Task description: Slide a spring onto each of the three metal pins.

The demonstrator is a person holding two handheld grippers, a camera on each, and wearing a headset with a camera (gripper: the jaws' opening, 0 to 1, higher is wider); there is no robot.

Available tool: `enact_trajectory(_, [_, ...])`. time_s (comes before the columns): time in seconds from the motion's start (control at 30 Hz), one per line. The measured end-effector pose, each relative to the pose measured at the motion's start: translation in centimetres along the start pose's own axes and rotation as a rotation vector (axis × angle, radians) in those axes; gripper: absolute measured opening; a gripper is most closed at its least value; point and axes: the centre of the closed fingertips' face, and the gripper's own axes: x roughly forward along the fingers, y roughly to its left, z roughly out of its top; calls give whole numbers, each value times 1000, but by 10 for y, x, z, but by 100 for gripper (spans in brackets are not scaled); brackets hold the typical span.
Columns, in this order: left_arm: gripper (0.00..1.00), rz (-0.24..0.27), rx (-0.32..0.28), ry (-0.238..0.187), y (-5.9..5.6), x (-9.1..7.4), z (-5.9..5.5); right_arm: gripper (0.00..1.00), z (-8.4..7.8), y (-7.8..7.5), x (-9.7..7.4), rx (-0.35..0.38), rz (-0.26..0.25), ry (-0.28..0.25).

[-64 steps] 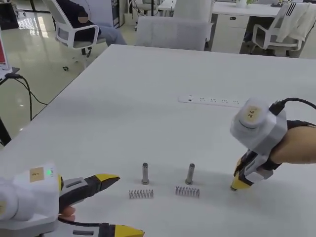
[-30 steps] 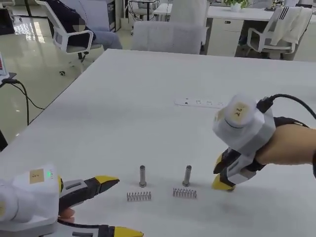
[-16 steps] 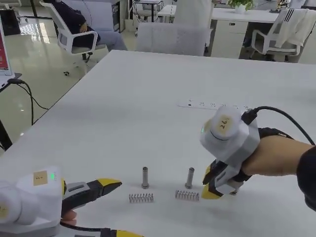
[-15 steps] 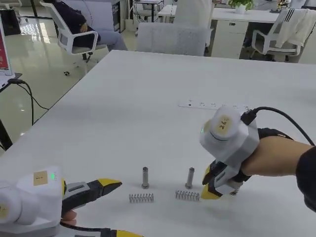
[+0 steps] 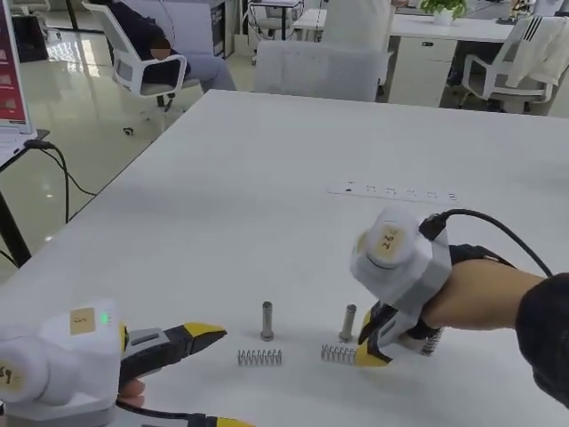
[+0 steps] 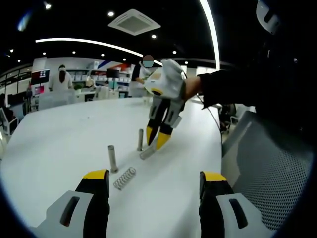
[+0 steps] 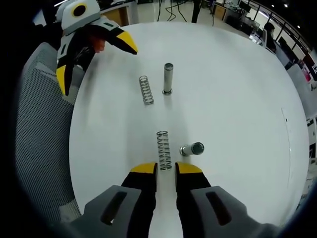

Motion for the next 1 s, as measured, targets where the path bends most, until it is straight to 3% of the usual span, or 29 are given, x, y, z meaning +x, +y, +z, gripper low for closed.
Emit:
enact_trajectory(0.5, [70,0,3,2,1,1,0,9,-5,1,10,-14,14,31])
enact_trajectory(0.87, [68,-11,4,5,-2,5,-1,8,-4,3,8,2,18,15])
enact_trajectory(1.0, [67,-20,7,12,-5,8,-1,7,-9,9,5,7,35,34])
